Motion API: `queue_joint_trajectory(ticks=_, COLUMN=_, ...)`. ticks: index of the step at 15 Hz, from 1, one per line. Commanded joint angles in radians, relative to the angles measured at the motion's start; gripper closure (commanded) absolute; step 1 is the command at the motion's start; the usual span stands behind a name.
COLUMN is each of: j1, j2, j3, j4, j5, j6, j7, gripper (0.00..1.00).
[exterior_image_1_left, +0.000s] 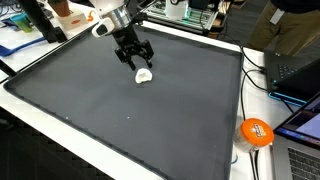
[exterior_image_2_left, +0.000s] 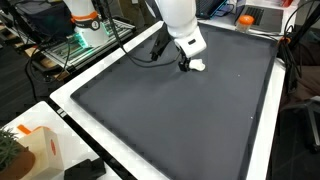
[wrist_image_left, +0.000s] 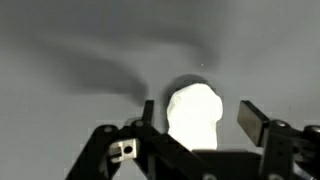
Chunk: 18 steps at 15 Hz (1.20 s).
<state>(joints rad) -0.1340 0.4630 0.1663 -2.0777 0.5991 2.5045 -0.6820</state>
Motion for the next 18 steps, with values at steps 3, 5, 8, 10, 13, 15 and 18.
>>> queue_joint_trajectory(ticks=3, j1=0.01, j2=0.05, j3=0.011, j4=0.028, j5=-0.044, j6=0.051, j7=0.022, gripper=0.26)
queue_joint_trajectory(ticks=5, j1=0.018, j2=0.061, j3=0.006, j4=0.03, j5=-0.082, j6=0.051, j7=0.038, gripper=0.27)
queue_joint_trajectory(ticks=8, j1=0.018, j2=0.068, j3=0.002, j4=0.033, j5=-0.153, j6=0.042, j7=0.066, gripper=0.52)
queue_joint_trajectory(ticks=10, j1=0.019, j2=0.069, j3=0.004, j4=0.036, j5=-0.191, j6=0.046, j7=0.083, gripper=0.58)
queue_joint_trajectory(ticks=13, j1=0.018, j2=0.066, j3=0.012, j4=0.038, j5=-0.218, j6=0.047, j7=0.099, gripper=0.78)
queue_joint_trajectory(ticks=15, j1=0.02, j2=0.06, j3=0.01, j4=0.034, j5=-0.237, j6=0.046, j7=0.111, gripper=0.83)
queue_joint_trajectory(ticks=18, j1=0.021, j2=0.002, j3=-0.008, j4=0.0, j5=-0.28, j6=0.033, j7=0.139, gripper=0.98)
